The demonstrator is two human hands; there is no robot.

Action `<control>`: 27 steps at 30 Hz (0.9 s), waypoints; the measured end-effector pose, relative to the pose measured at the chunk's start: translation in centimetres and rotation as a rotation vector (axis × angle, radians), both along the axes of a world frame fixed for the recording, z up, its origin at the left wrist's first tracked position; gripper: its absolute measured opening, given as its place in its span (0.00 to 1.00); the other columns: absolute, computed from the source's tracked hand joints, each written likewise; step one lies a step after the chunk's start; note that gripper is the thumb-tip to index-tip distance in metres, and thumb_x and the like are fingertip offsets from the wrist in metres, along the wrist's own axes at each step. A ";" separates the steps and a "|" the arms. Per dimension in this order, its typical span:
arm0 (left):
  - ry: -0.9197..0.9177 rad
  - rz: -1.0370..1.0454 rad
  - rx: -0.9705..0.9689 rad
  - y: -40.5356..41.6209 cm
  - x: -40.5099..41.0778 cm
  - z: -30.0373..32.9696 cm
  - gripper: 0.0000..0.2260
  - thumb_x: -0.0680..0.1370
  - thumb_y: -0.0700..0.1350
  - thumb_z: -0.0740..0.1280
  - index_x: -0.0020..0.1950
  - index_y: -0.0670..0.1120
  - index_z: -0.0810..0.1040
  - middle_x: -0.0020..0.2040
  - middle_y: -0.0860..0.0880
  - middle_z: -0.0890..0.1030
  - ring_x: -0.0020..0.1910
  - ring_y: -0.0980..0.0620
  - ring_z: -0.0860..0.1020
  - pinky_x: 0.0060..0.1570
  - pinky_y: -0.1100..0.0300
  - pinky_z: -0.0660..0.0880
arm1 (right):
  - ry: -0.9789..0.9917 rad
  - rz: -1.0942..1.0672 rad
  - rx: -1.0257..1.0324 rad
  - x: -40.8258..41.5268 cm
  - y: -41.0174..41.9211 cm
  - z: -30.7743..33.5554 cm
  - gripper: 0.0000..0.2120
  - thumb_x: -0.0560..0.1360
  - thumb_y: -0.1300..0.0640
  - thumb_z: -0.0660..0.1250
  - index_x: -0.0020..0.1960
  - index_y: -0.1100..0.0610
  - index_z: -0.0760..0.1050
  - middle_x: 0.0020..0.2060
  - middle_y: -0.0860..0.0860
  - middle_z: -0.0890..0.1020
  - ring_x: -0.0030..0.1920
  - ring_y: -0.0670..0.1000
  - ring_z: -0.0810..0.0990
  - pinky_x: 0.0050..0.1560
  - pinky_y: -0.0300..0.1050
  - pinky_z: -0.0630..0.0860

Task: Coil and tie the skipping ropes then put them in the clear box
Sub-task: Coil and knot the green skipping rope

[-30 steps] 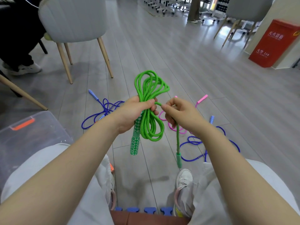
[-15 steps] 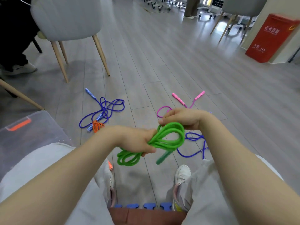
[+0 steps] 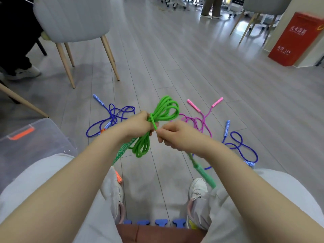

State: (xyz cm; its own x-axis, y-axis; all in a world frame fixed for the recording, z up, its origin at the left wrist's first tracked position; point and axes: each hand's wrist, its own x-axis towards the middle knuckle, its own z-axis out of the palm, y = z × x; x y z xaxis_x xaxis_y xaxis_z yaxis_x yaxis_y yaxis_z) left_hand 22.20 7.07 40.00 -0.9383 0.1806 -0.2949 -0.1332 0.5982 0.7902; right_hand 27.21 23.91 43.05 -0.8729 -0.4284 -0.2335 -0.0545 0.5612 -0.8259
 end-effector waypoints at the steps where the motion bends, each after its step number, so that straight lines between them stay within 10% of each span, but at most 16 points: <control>1: -0.011 -0.017 0.083 -0.3 0.2 1.0 0.06 0.78 0.44 0.68 0.50 0.44 0.74 0.35 0.49 0.79 0.34 0.53 0.76 0.33 0.61 0.71 | -0.148 0.019 -0.126 0.0 0.7 -0.2 0.14 0.82 0.51 0.59 0.41 0.56 0.76 0.27 0.48 0.69 0.28 0.46 0.65 0.28 0.36 0.61; 7: -0.125 -0.395 0.221 -0.6 2.8 5.1 0.12 0.70 0.40 0.75 0.50 0.41 0.77 0.39 0.44 0.81 0.36 0.49 0.78 0.38 0.57 0.76 | -0.419 0.224 -0.270 -0.5 3.2 -2.6 0.13 0.80 0.54 0.64 0.37 0.55 0.74 0.26 0.47 0.65 0.27 0.46 0.61 0.29 0.36 0.59; 12: -0.005 -0.594 -0.319 0.4 4.5 5.3 0.11 0.70 0.44 0.75 0.46 0.52 0.74 0.39 0.54 0.84 0.36 0.59 0.81 0.37 0.63 0.76 | -0.336 0.290 -0.030 -1.4 3.6 -3.1 0.16 0.78 0.74 0.58 0.37 0.59 0.72 0.24 0.38 0.77 0.27 0.36 0.74 0.32 0.28 0.70; 19: 0.157 -0.806 -0.621 1.5 5.9 4.2 0.13 0.70 0.48 0.73 0.41 0.56 0.67 0.35 0.54 0.72 0.34 0.57 0.70 0.32 0.61 0.65 | -0.274 0.308 0.048 -2.6 2.1 -3.0 0.06 0.69 0.60 0.76 0.38 0.51 0.81 0.27 0.44 0.74 0.28 0.43 0.67 0.34 0.39 0.65; 27: 0.207 -0.515 -0.766 0.5 5.0 2.2 0.10 0.71 0.46 0.71 0.43 0.53 0.69 0.37 0.54 0.71 0.33 0.57 0.68 0.29 0.60 0.62 | 0.127 -0.022 0.249 -2.9 0.7 -1.2 0.13 0.69 0.48 0.77 0.40 0.57 0.79 0.29 0.47 0.75 0.30 0.46 0.71 0.35 0.42 0.70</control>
State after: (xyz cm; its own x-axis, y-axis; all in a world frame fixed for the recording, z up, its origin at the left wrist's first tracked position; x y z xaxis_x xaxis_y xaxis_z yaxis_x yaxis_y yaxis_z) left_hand 27.25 7.58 42.22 -0.8442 0.4135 -0.3410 0.3908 0.9103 0.1364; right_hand 24.32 24.61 41.85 -0.9103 -0.3523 -0.2173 -0.1344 0.7481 -0.6498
